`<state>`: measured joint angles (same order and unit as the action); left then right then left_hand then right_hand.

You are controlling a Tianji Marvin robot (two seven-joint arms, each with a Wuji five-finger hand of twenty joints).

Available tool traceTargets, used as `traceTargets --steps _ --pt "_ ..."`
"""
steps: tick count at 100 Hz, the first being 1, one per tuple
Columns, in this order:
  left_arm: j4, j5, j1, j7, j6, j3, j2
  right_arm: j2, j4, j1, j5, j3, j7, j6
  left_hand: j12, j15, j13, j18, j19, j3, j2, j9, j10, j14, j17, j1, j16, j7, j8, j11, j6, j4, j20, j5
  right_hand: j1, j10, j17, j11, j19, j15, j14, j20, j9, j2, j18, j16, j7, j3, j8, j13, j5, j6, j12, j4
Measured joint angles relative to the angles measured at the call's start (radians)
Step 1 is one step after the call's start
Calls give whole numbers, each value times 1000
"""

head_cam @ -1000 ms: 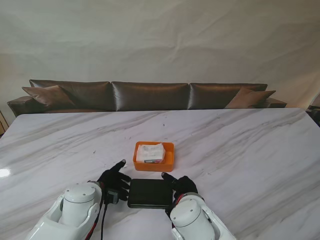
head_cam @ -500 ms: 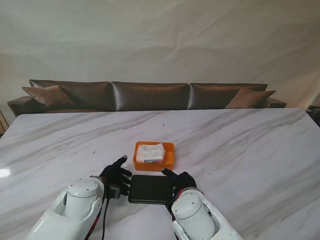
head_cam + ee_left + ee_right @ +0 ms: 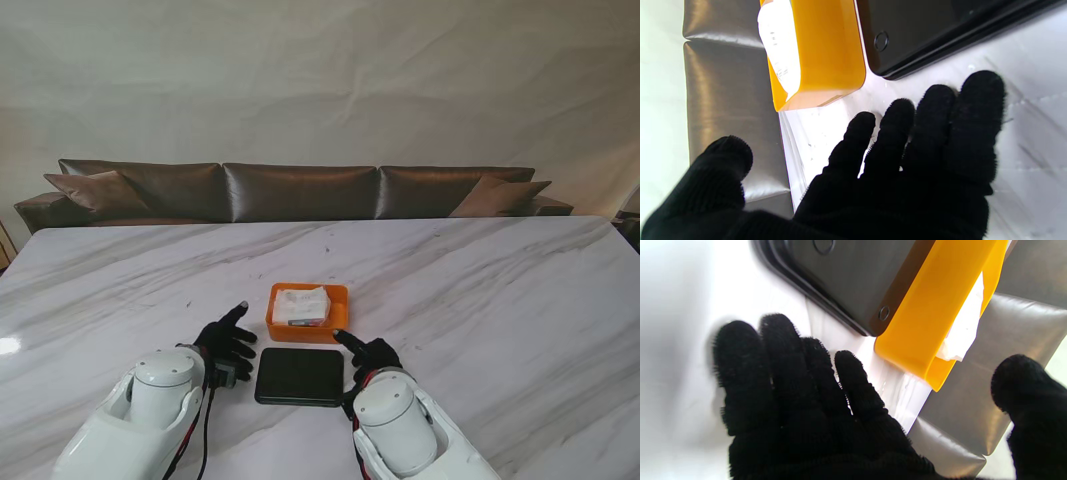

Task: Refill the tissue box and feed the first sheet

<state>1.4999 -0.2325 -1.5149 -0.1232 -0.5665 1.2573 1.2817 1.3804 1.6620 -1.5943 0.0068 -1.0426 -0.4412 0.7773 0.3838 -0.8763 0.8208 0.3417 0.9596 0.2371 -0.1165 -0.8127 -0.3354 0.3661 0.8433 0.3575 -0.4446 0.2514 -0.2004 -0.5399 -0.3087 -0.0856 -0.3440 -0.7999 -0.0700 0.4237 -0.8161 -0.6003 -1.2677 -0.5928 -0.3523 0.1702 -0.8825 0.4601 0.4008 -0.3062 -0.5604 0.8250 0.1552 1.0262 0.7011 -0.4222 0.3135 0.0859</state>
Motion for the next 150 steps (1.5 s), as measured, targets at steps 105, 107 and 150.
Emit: traceTargets --steps 105,107,150 --pt "97 40 -58 41 -67 -28 -41 -7 -7 22 44 1 32 17 12 -24 -6 -45 33 0 0 1 70 -64 -15 0 0 -19 11 -11 -4 0 2 -25 -14 -11 1 -17 0 -3 0 0 -6 -10 0 1 -12 -2 5 0 2 1 4 0" --pt "98 39 -58 41 -69 -29 -41 -7 -7 22 44 1 32 17 12 -24 -6 -45 32 0 0 1 70 -63 -15 0 0 -19 11 -11 -3 0 2 -25 -14 -11 1 -17 0 -2 0 0 -6 -10 0 1 -12 -2 5 0 2 1 4 0" --pt "95 25 -45 38 -81 -47 -38 -6 -13 34 62 15 25 19 20 -24 -6 -5 30 0 0 1 48 -28 -23 0 0 -29 21 -14 -17 0 12 -25 -25 -5 2 -10 0 3 -13 0 -7 -20 10 2 -11 -13 5 -3 4 -29 4 0"
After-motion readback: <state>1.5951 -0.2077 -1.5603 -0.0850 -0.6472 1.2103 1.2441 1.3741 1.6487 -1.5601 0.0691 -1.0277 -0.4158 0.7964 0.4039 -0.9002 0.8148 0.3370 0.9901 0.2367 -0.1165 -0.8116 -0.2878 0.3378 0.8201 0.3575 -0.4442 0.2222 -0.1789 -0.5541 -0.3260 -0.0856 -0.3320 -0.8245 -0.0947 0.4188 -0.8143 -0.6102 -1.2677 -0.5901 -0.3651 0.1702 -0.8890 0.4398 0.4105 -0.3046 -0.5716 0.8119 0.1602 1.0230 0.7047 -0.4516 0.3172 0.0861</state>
